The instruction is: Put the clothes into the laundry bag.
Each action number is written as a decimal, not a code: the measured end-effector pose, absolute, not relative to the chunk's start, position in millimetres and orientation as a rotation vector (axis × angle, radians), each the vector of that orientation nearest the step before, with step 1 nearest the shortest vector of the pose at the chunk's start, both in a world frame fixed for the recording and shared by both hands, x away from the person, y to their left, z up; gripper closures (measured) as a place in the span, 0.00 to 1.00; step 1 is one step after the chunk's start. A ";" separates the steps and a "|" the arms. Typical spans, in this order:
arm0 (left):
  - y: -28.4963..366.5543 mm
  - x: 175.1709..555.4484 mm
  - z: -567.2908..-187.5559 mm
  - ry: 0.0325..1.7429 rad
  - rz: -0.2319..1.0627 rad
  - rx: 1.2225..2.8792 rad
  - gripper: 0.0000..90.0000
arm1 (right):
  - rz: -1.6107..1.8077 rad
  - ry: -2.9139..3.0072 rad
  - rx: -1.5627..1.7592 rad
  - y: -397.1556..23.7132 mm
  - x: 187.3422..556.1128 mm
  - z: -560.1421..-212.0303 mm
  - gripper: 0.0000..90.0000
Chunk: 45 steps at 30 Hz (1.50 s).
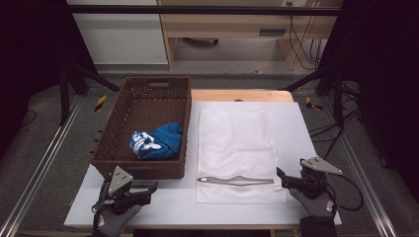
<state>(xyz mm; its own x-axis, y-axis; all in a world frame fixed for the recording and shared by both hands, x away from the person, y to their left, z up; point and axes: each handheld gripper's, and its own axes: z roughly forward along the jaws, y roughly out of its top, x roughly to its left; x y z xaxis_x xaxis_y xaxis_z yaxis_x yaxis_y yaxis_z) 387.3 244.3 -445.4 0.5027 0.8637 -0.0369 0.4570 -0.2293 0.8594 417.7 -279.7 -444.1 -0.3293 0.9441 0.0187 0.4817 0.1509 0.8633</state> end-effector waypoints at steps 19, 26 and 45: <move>249.5 379.9 -411.4 1.070 0.624 1.772 0.19 | 1.099 1.889 1.363 -268.4 416.6 -442.8 0.13; 253.1 383.9 -395.9 1.067 0.642 1.743 0.20 | 1.105 1.883 1.361 -266.9 416.0 -441.9 0.13; 252.6 422.0 -364.8 1.074 0.697 1.727 0.15 | 1.103 1.882 1.349 -265.2 416.2 -441.5 0.13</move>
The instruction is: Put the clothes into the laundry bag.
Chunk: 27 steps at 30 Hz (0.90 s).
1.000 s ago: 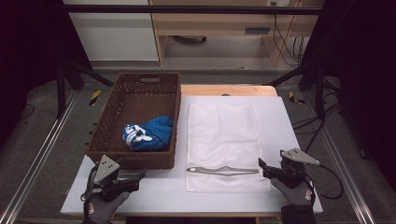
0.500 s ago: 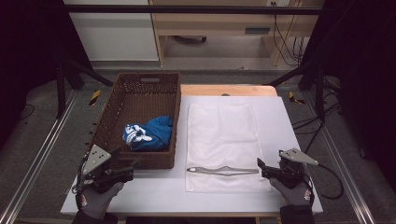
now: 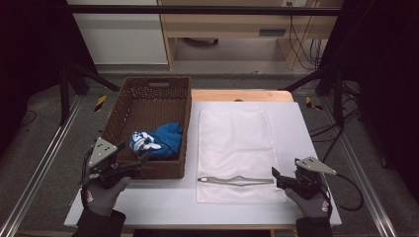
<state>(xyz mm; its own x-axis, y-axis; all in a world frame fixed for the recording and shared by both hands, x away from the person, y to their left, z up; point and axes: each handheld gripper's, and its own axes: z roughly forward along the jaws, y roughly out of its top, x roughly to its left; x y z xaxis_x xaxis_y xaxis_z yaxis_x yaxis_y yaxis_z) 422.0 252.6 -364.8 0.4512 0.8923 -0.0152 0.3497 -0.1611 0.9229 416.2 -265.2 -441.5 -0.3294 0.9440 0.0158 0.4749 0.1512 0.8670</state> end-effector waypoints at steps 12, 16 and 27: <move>241.8 455.2 -358.0 1.085 0.698 1.780 0.14 | 1.093 1.899 1.341 -261.1 417.2 -443.5 0.13; 241.8 466.6 -352.2 1.091 0.714 1.787 0.14 | 1.090 1.904 1.340 -260.6 417.4 -443.7 0.12; 254.2 501.1 -349.8 1.165 0.743 1.829 0.14 | 1.086 1.903 1.345 -260.5 418.4 -444.9 0.12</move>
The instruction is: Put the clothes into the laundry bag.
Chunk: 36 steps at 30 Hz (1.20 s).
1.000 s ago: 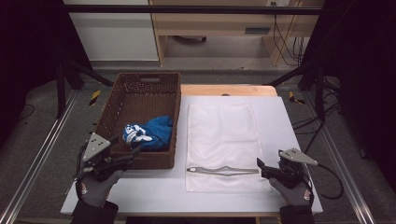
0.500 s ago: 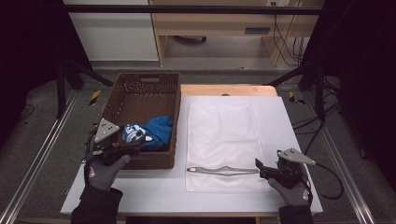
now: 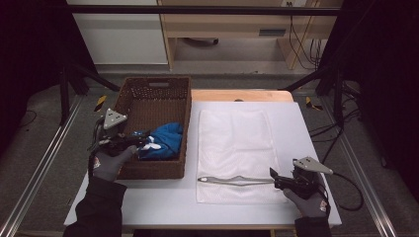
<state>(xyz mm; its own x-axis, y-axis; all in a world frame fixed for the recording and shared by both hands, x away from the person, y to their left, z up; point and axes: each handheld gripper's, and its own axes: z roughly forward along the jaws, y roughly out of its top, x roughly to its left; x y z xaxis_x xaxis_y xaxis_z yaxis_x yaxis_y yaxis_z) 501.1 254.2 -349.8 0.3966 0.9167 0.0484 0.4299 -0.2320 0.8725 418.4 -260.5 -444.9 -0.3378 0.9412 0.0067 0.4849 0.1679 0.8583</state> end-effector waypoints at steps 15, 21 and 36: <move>257.0 548.9 -365.4 1.201 0.690 1.985 0.13 | 1.081 1.915 1.359 -261.8 419.2 -446.3 0.12; 254.5 559.0 -384.5 1.196 0.639 2.081 0.09 | 1.074 1.917 1.348 -263.1 419.8 -446.8 0.11; 247.9 568.8 -405.8 1.226 0.538 2.240 0.06 | 1.066 1.940 1.353 -261.3 420.9 -448.8 0.09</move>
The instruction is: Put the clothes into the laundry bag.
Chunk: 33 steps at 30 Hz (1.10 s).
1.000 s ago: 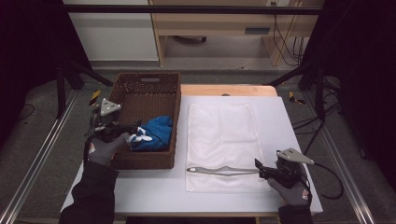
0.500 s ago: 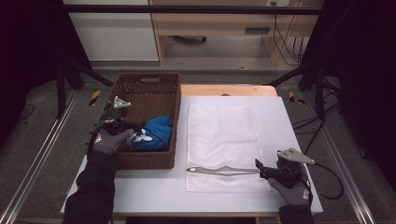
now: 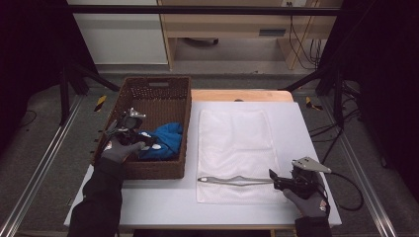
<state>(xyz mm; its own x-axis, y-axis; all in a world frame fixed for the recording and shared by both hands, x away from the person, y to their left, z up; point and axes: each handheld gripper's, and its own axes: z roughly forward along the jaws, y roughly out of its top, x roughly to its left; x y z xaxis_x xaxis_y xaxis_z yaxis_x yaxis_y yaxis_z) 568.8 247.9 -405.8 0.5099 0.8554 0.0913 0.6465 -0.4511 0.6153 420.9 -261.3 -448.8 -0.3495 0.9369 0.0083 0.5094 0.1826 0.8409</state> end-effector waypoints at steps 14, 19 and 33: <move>237.8 575.6 -425.6 1.219 0.457 2.422 0.05 | 1.052 1.953 1.361 -261.3 423.2 -453.4 0.09; 235.8 577.6 -432.5 1.228 0.417 2.490 0.05 | 1.048 1.955 1.360 -261.9 423.4 -453.7 0.09; 235.0 579.9 -437.4 1.273 0.238 2.548 0.40 | 1.043 1.957 1.362 -261.7 423.6 -454.2 0.09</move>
<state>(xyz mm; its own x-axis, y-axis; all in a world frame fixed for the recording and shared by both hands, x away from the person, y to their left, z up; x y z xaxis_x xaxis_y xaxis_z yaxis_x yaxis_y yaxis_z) 579.9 235.0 -437.4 0.5977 0.8014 0.0206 0.7549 -0.5713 0.3220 423.6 -261.7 -454.2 -0.3488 0.9372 0.0037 0.5255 0.1923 0.8288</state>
